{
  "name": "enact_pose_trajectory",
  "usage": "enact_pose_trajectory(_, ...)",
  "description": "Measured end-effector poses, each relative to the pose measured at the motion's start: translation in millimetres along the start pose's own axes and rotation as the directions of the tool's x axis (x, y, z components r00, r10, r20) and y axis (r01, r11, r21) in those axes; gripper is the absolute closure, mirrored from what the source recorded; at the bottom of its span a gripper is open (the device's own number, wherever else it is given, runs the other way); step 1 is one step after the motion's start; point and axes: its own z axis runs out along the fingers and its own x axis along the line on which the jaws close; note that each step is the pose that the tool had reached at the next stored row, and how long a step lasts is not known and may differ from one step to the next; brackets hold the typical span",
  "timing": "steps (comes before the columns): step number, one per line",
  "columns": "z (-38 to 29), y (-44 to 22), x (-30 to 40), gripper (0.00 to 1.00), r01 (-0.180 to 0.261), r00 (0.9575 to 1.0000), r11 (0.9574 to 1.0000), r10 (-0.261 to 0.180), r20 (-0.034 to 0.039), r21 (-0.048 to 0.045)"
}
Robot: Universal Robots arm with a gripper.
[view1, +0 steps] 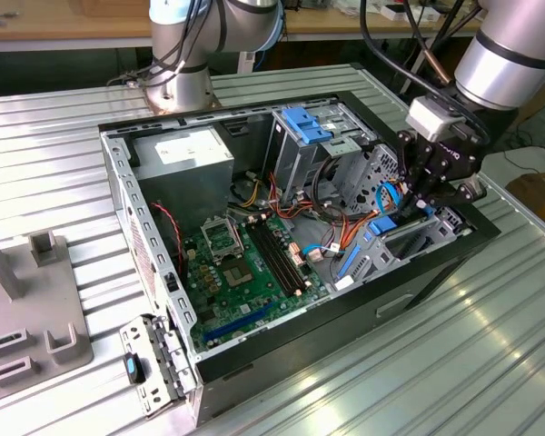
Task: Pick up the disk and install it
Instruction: 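Insert the second disk wire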
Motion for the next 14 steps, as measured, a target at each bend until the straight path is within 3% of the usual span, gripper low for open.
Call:
enact_pose_trajectory(1, 0.5, 0.0, -0.1, 0.83, 0.0, 1.0, 1.0, 0.0, 0.0014, 0.0002)
enact_pose_trajectory(3, 0.3, 0.0, 0.0, 0.71, 0.0, 1.0, 1.0, 0.0, 0.0004, 0.0)
enact_pose_trajectory(4, 0.1, 0.0, 0.0, 0.71, 0.0, 1.0, 1.0, 0.0, -0.0001, 0.0)
enact_pose_trajectory(6, -10.1, -0.2, 0.3, 0.71, 0.0, 1.0, 1.0, 0.0, -0.0002, 0.0)
enact_pose_trajectory(9, -32.5, -0.7, 0.9, 0.71, 0.0, 1.0, 1.0, 0.0, -0.0001, 0.0)
enact_pose_trajectory(12, -46.5, -1.0, 1.2, 0.71, 0.0, 1.0, 1.0, 0.0, -0.0001, 0.0)
enact_pose_trajectory(14, -49.1, -1.1, 1.3, 0.71, 0.0, 1.0, 1.0, 0.0, 0.0002, 0.0)
